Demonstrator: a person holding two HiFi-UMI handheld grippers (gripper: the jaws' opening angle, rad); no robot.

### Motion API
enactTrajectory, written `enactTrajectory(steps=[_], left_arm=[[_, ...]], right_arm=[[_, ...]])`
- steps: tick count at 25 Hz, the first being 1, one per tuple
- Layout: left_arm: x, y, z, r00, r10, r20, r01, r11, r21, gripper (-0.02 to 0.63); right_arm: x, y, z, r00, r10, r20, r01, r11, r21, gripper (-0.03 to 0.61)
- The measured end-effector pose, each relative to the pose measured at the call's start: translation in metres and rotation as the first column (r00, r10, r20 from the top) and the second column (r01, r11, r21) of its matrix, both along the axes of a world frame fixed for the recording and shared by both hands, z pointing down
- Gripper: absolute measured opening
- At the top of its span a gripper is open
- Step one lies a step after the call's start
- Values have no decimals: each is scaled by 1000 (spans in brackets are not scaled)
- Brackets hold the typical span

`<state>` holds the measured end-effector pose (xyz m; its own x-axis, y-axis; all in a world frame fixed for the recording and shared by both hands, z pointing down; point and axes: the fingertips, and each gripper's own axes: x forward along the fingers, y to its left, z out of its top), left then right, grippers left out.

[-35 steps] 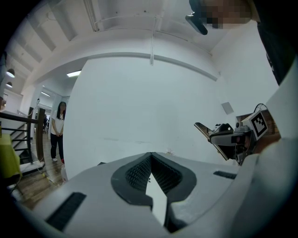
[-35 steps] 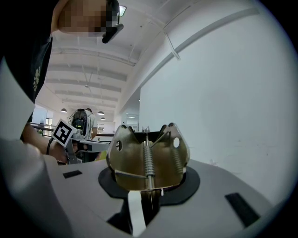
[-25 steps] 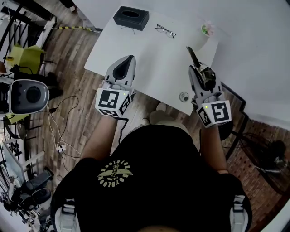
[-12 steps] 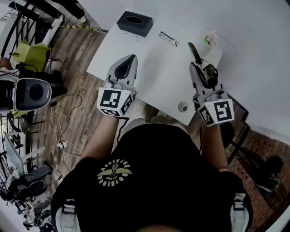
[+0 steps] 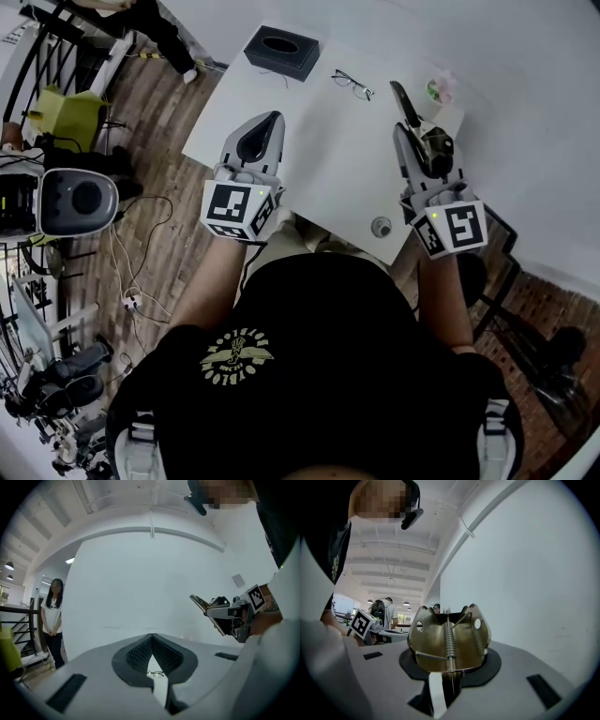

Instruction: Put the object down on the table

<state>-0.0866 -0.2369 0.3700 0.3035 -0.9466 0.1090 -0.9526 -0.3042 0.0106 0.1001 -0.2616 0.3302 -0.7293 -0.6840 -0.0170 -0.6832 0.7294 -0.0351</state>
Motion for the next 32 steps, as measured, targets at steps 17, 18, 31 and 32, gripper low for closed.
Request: enactTrajectory(steps=[17, 18, 31, 32], left_arm=[[-30, -39, 3, 987, 158, -31, -158, 987, -3, 6], [-32, -40, 4, 986, 162, -33, -162, 987, -4, 6], [-44, -44, 23, 980, 192, -41, -194, 981, -31, 6], [-45, -44, 24, 980, 194, -41, -195, 980, -32, 6]], right_arm=[[-24, -14, 19, 982, 182, -44, -185, 981, -63, 115], [-25, -14, 22, 981, 189, -52, -192, 979, -68, 115], [-33, -16, 68, 970, 228, -89, -239, 959, -150, 115], [-33, -16, 71, 969, 229, -90, -241, 958, -156, 115]])
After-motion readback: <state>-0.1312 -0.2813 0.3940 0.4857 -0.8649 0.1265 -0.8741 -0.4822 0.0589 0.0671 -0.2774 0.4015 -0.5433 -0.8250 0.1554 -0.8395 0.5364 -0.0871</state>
